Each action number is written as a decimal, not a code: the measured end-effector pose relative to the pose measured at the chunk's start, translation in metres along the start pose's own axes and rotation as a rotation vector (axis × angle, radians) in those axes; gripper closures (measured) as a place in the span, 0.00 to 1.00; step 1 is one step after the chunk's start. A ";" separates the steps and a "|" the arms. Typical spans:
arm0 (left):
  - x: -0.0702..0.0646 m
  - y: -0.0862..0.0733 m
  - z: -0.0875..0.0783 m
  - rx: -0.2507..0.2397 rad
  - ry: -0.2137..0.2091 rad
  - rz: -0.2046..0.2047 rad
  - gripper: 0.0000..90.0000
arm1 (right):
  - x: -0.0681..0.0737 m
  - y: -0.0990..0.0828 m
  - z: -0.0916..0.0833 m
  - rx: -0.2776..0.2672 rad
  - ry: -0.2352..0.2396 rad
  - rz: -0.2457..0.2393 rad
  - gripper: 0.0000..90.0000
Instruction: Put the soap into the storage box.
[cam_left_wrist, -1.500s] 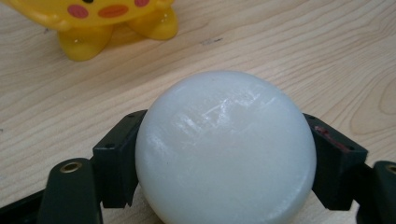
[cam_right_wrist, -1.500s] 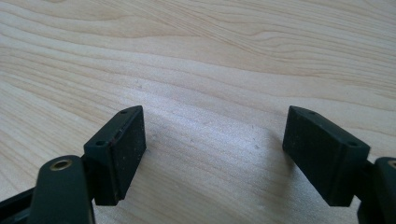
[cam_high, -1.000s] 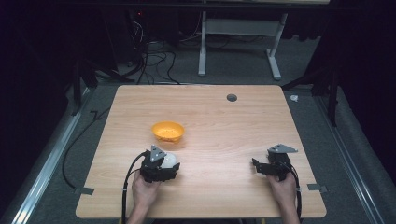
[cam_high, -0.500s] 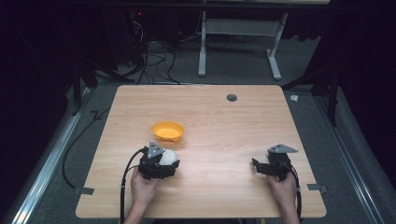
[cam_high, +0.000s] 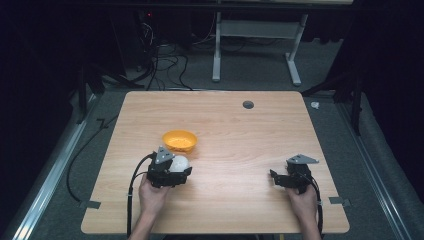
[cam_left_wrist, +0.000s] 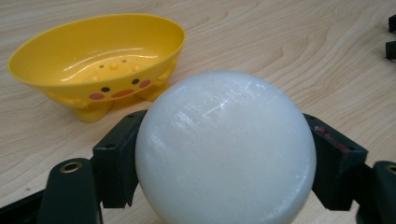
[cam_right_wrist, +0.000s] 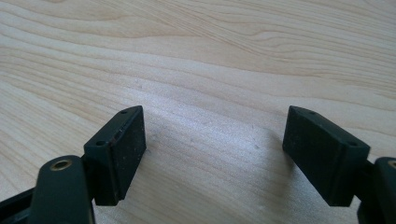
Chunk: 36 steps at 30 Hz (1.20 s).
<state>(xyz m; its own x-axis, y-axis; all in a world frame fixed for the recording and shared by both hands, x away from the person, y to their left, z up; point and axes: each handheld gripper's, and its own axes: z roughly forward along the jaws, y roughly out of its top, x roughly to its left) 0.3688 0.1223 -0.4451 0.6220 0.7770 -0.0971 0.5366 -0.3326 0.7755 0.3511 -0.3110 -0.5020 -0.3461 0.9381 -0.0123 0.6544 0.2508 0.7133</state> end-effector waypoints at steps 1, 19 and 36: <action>0.000 0.002 0.000 0.001 -0.001 0.006 0.27 | 0.000 0.000 0.000 0.000 0.000 0.000 0.25; 0.007 0.023 -0.004 -0.026 -0.009 0.015 0.27 | 0.000 0.000 0.000 0.000 0.000 0.002 0.25; 0.011 0.035 -0.004 -0.018 0.016 0.055 0.27 | 0.000 0.000 0.000 0.000 0.000 0.002 0.25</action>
<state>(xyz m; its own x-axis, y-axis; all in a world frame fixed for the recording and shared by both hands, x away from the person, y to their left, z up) 0.3921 0.1215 -0.4160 0.6412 0.7661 -0.0445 0.4915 -0.3655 0.7905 0.3510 -0.3110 -0.5020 -0.3449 0.9386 -0.0106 0.6552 0.2488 0.7133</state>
